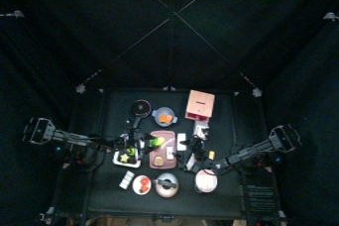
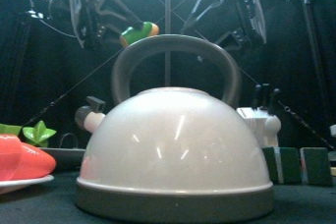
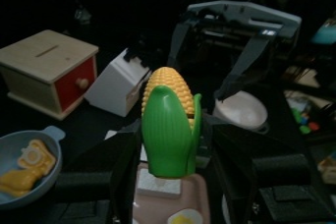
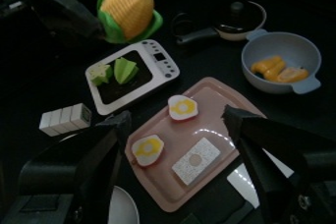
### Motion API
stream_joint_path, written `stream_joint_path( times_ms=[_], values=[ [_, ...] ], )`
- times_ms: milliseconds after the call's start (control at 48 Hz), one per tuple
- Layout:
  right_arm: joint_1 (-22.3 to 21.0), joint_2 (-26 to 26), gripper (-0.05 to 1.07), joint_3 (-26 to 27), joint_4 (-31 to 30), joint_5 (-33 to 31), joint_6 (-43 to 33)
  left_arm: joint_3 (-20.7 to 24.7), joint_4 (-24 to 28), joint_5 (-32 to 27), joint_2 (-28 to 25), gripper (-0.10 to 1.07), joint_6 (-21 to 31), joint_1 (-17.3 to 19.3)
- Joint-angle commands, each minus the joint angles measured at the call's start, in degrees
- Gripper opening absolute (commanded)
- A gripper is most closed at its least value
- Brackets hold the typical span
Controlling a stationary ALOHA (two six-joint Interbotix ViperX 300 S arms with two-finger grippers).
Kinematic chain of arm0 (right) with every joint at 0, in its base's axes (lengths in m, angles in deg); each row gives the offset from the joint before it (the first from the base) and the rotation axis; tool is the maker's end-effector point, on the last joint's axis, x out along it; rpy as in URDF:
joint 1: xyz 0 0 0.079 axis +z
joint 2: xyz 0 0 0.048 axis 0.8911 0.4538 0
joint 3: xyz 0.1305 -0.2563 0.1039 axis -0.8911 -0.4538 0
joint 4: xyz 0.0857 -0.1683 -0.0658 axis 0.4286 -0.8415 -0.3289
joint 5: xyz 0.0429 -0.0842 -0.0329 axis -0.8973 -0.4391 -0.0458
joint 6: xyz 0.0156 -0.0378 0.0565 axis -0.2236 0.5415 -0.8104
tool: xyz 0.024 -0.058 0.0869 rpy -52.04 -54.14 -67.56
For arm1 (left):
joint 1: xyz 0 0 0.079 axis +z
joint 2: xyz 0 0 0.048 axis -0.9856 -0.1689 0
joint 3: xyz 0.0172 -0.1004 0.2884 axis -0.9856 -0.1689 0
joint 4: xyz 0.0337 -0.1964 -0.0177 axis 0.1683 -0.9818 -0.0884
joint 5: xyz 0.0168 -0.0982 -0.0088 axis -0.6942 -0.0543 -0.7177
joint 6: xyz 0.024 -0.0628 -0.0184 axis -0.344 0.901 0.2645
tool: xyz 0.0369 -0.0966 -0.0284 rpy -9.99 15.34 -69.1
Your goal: Remove corn husk
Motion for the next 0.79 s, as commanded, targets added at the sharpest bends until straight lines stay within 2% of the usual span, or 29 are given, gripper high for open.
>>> stream_joint_path(
  times_ms=[0,83,146,188,271,500,771],
  values=[
    [-0.2,-0.7,1.04,2.4,-4.4,0.0,-0.3,0.4,7.6,2.7,1.4,0.67,6.3,-0.1],
    [-0.2,-0.7,1.04,3.8,-8.3,0.0,-1.1,-0.3,16.9,7.2,1.1,0.67,17.0,0.1],
    [-0.2,-0.9,1.04,4.7,-9.9,0.1,-1.3,-1.1,22.6,10.5,0.4,0.67,22.9,0.5],
    [-0.2,-1.2,1.04,5.6,-10.8,0.2,-1.4,-1.6,25.9,13.0,-0.2,0.67,26.9,1.1],
    [-0.2,-1.6,1.04,7.1,-11.3,0.2,-1.4,-2.1,29.6,16.8,-1.8,0.67,31.6,2.4],
    [-0.2,0.0,1.04,9.1,-13.7,0.2,-1.4,-0.6,30.9,21.4,-7.2,0.67,33.5,3.5],
    [-2.0,1.3,1.03,9.6,-11.8,0.2,-1.4,-0.2,30.8,22.1,-7.6,0.67,33.5,3.1]
  ],
)
